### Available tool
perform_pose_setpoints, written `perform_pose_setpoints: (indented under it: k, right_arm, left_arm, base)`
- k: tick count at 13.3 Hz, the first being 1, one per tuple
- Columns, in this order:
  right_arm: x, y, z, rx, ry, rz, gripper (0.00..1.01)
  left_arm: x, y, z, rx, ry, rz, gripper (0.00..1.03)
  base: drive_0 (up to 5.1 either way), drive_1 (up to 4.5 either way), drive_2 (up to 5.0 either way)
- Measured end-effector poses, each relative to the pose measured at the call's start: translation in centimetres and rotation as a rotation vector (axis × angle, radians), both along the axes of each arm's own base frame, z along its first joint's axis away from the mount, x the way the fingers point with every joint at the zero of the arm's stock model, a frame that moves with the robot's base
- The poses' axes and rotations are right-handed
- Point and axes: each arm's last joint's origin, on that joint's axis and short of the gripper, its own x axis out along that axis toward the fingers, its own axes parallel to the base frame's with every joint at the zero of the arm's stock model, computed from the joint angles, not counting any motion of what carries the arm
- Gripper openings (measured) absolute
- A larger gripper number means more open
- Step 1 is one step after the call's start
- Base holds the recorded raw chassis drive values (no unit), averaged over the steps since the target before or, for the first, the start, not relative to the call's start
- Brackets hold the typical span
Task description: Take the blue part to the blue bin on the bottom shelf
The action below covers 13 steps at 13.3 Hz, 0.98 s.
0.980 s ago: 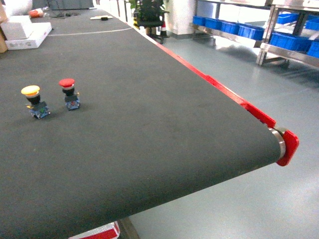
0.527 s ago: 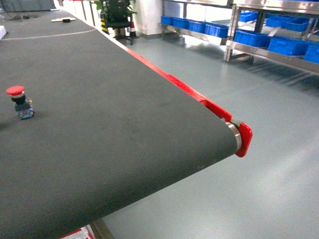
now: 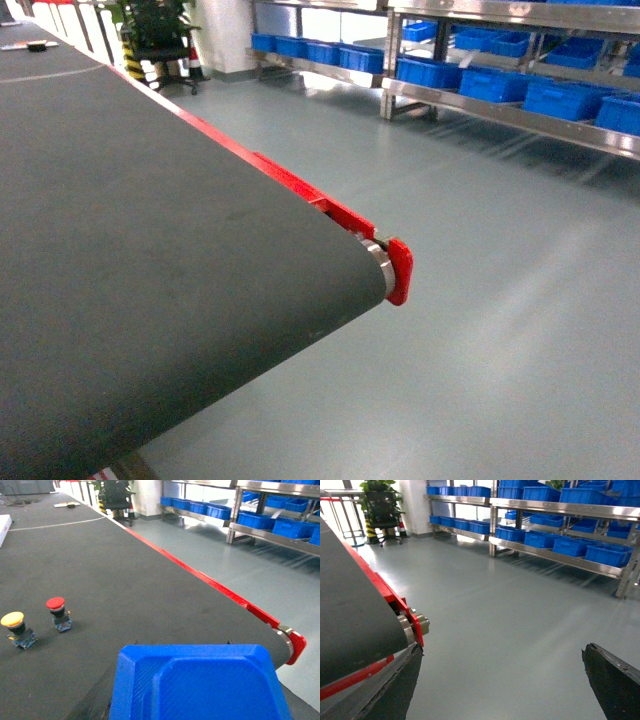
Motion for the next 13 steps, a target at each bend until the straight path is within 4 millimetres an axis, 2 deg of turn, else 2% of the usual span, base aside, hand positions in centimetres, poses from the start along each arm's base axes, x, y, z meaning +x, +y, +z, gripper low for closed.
perform_pose_setpoints:
  k: [13]
  right_arm:
    - [0.0,0.0,0.0,0.0,0.0,0.0,0.98]
  left_arm:
    - [0.0,-0.02,-0.01,0.0,0.001,-0.001,0.43]
  base:
    - [-1.6,-1.62,-1.6]
